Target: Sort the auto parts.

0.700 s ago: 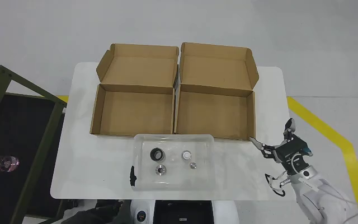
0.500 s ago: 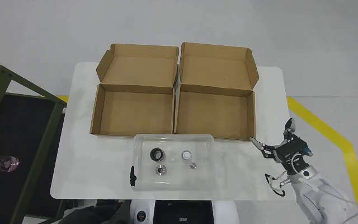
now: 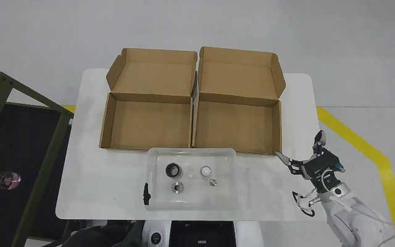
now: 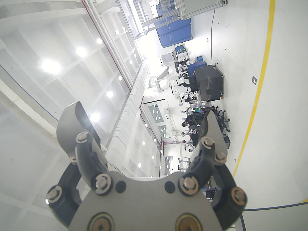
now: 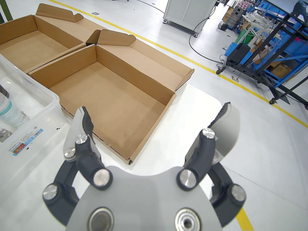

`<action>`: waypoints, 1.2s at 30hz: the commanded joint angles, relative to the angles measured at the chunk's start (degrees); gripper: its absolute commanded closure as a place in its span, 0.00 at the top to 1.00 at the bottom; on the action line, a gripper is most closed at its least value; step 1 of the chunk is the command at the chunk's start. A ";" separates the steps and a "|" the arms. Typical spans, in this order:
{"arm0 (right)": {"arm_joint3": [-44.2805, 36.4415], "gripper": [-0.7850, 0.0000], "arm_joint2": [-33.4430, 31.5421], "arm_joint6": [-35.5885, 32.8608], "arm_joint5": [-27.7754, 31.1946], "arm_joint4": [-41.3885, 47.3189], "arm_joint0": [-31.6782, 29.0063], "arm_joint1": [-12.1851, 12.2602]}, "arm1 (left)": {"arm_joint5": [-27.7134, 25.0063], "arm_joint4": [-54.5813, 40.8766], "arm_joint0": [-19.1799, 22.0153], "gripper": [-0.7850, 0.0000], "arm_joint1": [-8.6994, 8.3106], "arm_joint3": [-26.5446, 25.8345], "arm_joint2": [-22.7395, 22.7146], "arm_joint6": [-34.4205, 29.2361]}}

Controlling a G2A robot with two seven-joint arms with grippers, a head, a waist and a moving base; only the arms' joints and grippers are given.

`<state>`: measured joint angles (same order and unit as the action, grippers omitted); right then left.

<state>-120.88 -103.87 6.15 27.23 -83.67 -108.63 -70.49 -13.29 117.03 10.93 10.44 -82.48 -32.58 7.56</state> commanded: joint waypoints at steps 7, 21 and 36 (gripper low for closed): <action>1.11 1.00 5.36 -8.24 8.89 5.22 4.40 0.49 | 0.00 0.00 0.00 1.00 0.00 0.00 0.00 0.00; 1.24 1.00 19.53 -18.03 18.07 9.79 14.82 0.94 | 0.00 0.00 0.00 1.00 0.00 0.00 0.00 0.00; 2.97 1.00 29.61 -25.44 25.32 8.83 21.07 1.67 | 0.00 0.00 0.00 1.00 0.00 0.00 0.00 0.00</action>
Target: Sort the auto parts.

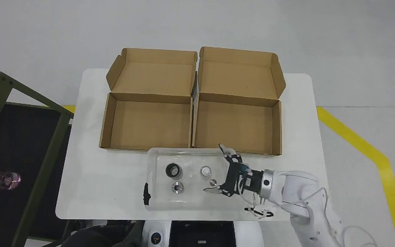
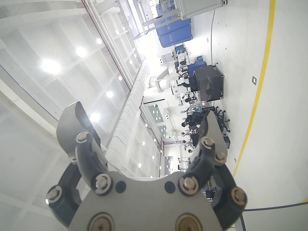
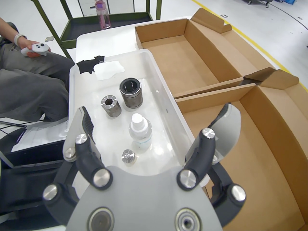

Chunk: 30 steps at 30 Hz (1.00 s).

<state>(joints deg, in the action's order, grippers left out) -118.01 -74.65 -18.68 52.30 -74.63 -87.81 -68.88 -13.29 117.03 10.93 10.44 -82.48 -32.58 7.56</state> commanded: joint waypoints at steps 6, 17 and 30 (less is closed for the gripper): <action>0.91 1.00 3.11 -3.04 1.42 -2.33 1.91 0.40 | 0.00 0.00 0.00 1.00 0.00 0.00 0.00 0.00; 4.01 1.00 7.20 -4.35 1.09 -6.47 3.94 0.86 | 0.00 0.00 0.00 1.00 0.00 0.00 0.00 0.00; 7.60 0.45 10.27 -3.89 -1.76 -9.48 6.33 1.19 | 0.00 0.00 0.00 1.00 0.00 0.00 0.00 0.00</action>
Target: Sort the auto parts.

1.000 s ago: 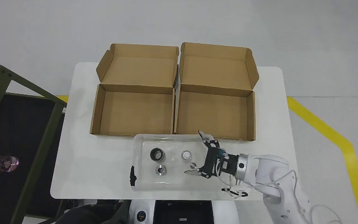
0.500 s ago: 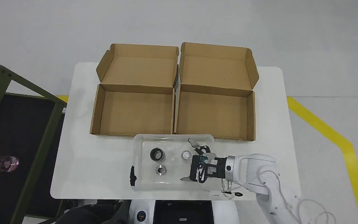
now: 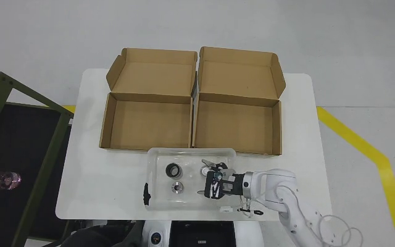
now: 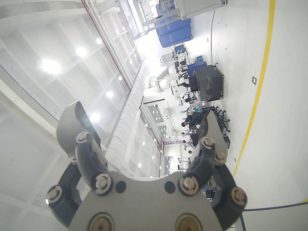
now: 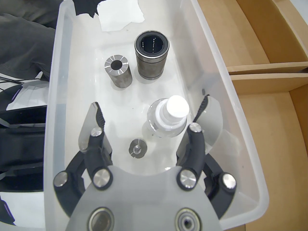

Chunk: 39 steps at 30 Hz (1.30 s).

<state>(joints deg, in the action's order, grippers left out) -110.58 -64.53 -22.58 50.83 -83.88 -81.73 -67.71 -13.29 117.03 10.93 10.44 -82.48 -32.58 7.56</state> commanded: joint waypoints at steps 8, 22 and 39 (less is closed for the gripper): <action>1.64 0.04 1.39 0.70 -1.58 -1.78 2.27 0.17 | 0.00 0.00 0.00 1.00 0.00 0.00 0.00 0.00; -2.20 0.00 1.95 3.64 -2.78 6.59 4.13 0.26 | 0.00 0.00 0.00 1.00 0.00 0.00 0.00 0.00; -4.57 0.00 -0.42 7.90 -5.89 14.43 9.99 0.30 | 0.00 0.00 0.00 1.00 0.00 0.00 0.00 0.00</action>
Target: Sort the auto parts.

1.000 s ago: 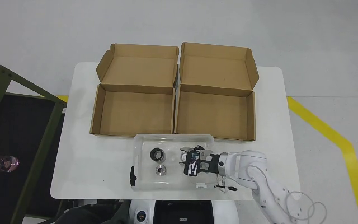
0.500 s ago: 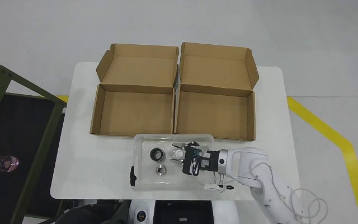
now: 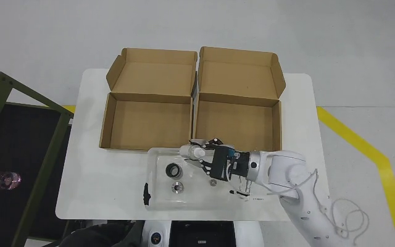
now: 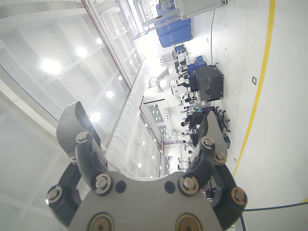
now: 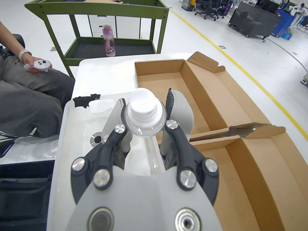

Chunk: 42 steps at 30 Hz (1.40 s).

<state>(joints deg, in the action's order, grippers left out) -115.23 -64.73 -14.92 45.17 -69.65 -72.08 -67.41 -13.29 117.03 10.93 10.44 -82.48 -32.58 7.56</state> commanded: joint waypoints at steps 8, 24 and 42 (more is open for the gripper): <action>2.81 0.00 -1.45 1.01 -2.99 2.19 2.54 0.01 | 0.00 0.00 0.00 1.00 0.00 0.00 0.00 0.00; 21.12 0.00 0.39 -0.17 -8.10 2.61 11.64 -0.82 | 0.00 0.00 0.00 1.00 0.00 0.00 0.00 0.00; 35.31 0.18 6.83 1.85 -12.11 -0.86 19.99 -2.83 | 0.00 0.00 0.00 1.00 0.00 0.00 0.00 0.00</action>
<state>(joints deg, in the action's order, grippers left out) -80.45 -58.14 -13.14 33.23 -70.46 -52.39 -70.15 -13.29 117.03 10.93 10.44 -82.48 -32.58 7.56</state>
